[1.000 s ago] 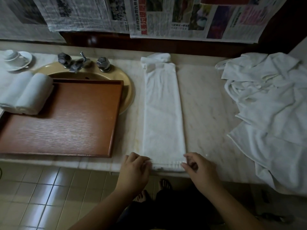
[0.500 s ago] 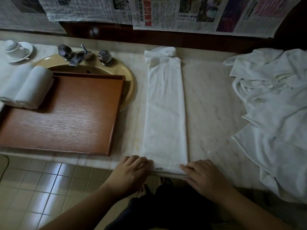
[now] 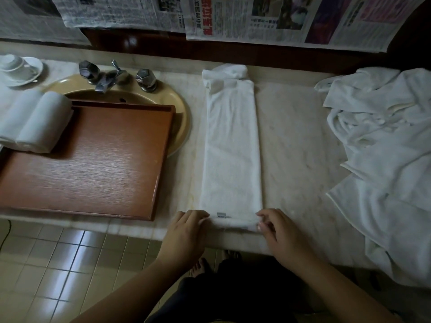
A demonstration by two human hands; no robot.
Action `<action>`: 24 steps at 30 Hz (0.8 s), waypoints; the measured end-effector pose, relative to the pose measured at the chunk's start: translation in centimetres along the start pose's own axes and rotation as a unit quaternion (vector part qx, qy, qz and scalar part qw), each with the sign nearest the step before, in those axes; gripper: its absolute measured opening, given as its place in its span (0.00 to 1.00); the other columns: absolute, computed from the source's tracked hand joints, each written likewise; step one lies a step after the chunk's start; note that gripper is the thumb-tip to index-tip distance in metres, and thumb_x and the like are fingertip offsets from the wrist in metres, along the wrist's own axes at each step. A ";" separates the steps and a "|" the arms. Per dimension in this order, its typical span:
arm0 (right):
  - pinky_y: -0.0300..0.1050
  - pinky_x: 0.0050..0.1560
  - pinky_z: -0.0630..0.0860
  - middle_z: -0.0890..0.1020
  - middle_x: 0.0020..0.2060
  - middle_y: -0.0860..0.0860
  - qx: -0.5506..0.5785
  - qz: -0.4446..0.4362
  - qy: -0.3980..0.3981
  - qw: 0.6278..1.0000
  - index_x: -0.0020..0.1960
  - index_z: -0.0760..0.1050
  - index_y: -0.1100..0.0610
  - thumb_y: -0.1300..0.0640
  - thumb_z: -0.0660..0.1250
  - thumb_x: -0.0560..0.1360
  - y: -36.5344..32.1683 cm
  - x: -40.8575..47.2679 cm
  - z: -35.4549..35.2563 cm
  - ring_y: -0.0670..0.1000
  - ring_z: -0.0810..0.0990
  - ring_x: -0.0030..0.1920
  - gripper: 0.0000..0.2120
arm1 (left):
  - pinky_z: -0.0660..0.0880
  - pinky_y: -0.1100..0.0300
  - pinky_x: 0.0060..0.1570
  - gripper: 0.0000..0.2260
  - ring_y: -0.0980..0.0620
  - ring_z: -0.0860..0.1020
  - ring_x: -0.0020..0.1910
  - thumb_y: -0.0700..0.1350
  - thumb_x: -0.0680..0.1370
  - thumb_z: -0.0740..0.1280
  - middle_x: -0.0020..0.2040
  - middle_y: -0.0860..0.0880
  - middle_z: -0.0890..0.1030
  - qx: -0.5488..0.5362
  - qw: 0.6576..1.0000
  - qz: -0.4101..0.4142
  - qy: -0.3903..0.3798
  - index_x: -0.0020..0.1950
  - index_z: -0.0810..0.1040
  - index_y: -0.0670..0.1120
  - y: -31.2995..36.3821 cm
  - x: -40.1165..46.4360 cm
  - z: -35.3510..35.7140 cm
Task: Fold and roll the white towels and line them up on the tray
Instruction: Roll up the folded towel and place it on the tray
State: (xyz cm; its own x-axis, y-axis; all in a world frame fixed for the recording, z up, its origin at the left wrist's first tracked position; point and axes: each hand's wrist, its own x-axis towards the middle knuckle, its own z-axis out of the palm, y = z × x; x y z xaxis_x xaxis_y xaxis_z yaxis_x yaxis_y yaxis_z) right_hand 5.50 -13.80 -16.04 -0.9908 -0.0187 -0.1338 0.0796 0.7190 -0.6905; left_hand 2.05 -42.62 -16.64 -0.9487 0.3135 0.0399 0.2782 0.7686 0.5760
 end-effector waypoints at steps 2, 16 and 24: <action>0.49 0.50 0.80 0.76 0.50 0.42 -0.018 -0.013 0.006 1.000 0.61 0.77 0.47 0.50 0.65 0.82 -0.1 0.5 -0.3 0.43 0.78 0.47 0.09 | 0.73 0.55 0.46 0.10 0.52 0.73 0.50 0.54 0.82 0.59 0.51 0.56 0.80 0.038 0.999 -0.016 -0.006 0.58 0.77 0.53 0.6 0.5 0.0; 0.51 0.43 0.74 0.79 0.49 0.47 -0.226 -0.264 -0.026 0.938 0.64 0.82 0.51 0.56 0.68 0.71 -0.2 1.0 -1.0 0.54 0.77 0.46 0.21 | 0.74 0.50 0.45 0.17 0.46 0.76 0.52 0.45 0.76 0.65 0.58 0.50 0.77 0.151 0.968 0.198 0.005 0.64 0.82 0.50 0.4 1.5 0.0; 0.50 0.48 0.78 0.79 0.52 0.52 -0.203 -0.279 0.016 0.938 0.67 0.81 0.54 0.58 0.72 0.79 1.9 0.7 -0.8 0.54 0.78 0.49 0.17 | 0.74 0.51 0.48 0.14 0.47 0.76 0.54 0.49 0.83 0.67 0.62 0.52 0.79 0.136 0.967 0.214 0.005 0.68 0.80 0.51 -1.6 1.4 0.6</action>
State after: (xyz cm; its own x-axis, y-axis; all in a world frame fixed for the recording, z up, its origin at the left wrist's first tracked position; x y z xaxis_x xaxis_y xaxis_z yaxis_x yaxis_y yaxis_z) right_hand 4.86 -11.92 -16.87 -0.8693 -0.4547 0.1939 -0.4942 0.8092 -0.3177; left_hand 0.36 -43.05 -18.01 -0.7385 0.6315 0.2363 0.6743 0.6879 0.2688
